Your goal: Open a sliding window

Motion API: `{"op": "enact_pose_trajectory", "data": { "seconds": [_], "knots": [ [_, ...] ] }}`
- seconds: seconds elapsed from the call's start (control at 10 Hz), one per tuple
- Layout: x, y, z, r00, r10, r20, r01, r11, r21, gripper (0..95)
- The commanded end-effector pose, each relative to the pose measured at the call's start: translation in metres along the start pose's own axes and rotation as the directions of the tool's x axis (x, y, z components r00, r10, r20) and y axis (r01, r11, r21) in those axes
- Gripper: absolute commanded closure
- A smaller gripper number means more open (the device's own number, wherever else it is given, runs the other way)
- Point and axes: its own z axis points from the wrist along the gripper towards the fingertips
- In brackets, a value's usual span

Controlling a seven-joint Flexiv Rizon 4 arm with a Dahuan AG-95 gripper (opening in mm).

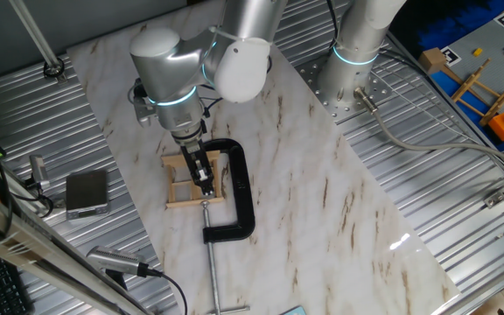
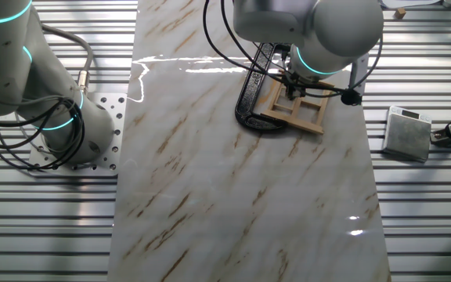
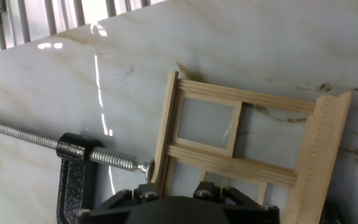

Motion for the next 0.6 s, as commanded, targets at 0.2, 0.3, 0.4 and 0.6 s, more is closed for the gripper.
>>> {"op": "enact_pose_trajectory", "data": {
  "seconds": [0.2, 0.3, 0.4, 0.6],
  "knots": [
    [0.0003, 0.0004, -0.0005, 1.0, 0.0, 0.0, 0.0, 1.0, -0.001, 38.0],
    [0.0003, 0.0004, -0.0005, 1.0, -0.001, 0.0, 0.001, 1.0, -0.007, 38.0],
    [0.0003, 0.0005, -0.0004, 1.0, -0.003, 0.0, 0.003, 1.0, -0.01, 38.0],
    [0.0002, 0.0008, -0.0001, 1.0, -0.008, -0.002, 0.008, 1.0, -0.016, 38.0]
  ]
}}
